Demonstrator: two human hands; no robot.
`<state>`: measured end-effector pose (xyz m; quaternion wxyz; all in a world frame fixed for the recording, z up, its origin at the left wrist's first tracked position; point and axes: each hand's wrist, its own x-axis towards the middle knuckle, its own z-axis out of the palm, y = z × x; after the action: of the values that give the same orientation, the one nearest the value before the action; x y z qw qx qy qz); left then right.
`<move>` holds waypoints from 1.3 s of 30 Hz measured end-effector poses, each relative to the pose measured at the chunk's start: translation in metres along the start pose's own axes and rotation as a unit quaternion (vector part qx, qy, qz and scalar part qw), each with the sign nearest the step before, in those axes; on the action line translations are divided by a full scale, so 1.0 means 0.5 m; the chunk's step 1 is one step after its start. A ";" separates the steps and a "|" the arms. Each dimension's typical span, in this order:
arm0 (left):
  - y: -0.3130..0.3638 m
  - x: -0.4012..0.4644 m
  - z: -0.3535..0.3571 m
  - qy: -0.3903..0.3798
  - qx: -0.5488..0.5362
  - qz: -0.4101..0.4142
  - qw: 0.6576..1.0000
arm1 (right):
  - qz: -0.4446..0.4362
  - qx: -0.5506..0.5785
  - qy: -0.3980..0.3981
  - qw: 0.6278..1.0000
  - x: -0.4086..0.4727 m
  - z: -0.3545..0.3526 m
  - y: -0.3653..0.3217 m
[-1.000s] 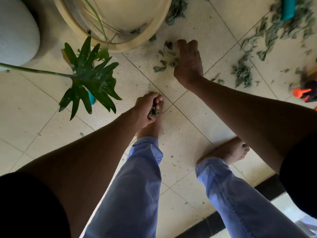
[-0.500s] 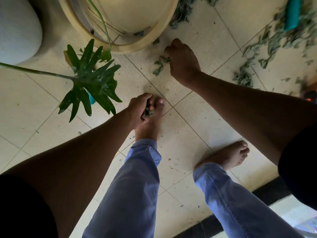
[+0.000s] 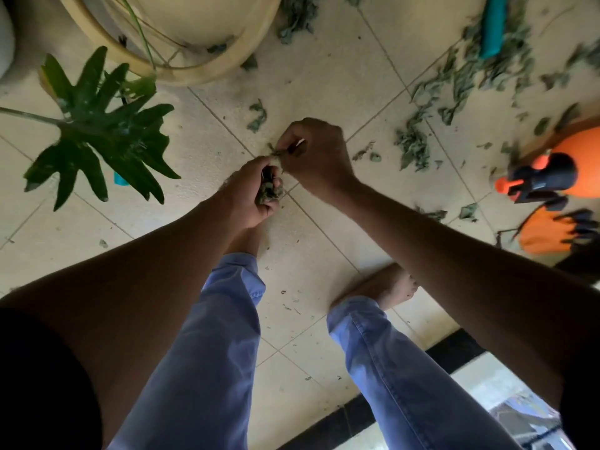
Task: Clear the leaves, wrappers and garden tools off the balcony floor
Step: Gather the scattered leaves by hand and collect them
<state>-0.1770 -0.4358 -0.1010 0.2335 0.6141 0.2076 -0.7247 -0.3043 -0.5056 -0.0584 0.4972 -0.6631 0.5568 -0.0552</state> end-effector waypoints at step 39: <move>0.036 -0.004 -0.114 -0.052 -0.103 -0.010 0.993 | -0.124 -0.427 -0.049 0.895 0.273 0.159 -0.015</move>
<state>-0.1206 -0.4167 -0.1082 0.2988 0.5461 0.2752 -0.7326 -0.1983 -0.5673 -0.1584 0.1821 -0.8770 0.4154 0.1587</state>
